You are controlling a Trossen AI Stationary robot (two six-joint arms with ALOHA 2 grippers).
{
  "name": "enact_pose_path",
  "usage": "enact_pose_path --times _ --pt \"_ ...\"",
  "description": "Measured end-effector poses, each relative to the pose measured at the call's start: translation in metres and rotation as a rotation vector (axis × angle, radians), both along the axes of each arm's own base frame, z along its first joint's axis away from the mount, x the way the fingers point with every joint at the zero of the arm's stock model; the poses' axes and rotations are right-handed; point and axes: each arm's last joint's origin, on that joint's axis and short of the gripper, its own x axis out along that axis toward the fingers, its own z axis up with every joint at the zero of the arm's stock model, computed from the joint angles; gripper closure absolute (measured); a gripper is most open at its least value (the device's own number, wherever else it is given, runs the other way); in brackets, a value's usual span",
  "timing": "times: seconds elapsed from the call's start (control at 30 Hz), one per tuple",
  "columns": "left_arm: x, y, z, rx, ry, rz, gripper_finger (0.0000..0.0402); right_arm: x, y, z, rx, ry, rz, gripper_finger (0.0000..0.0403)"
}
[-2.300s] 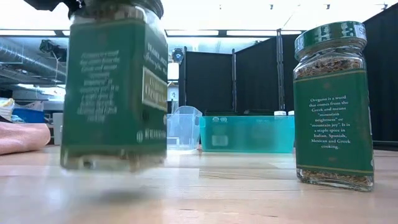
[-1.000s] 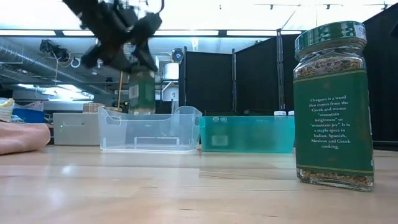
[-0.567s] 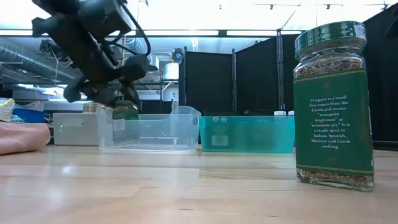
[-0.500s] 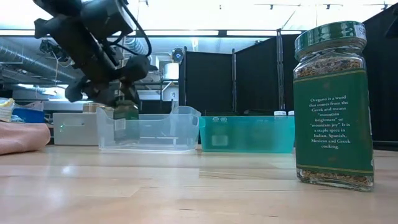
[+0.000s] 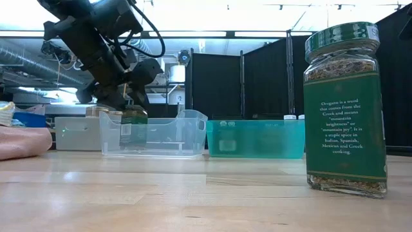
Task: Sort spices by type
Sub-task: Put the left green seasoning bottle into the transparent bin, then put the green seasoning bottle into the transparent bin
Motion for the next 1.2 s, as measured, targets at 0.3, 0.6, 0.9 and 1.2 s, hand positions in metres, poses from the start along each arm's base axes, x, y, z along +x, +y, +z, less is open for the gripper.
enact_pose_path --times 0.3,0.6,0.9,1.2 --pt "0.004 0.0 0.003 0.037 0.01 -0.061 0.0176 0.0 0.0 0.0 -0.004 0.002 0.005 0.013" --pt "0.006 -0.001 0.004 0.034 -0.011 -0.067 0.0096 0.0 0.0 0.0 -0.012 0.005 0.014 0.0117" --pt "0.03 -0.002 0.05 0.16 0.02 -0.217 0.0081 0.0 0.0 0.0 -0.025 0.003 0.022 0.0118" --pt "0.058 -0.01 0.138 0.381 -0.037 -0.504 0.0081 0.001 -0.001 0.001 -0.049 -0.028 0.017 0.0118"
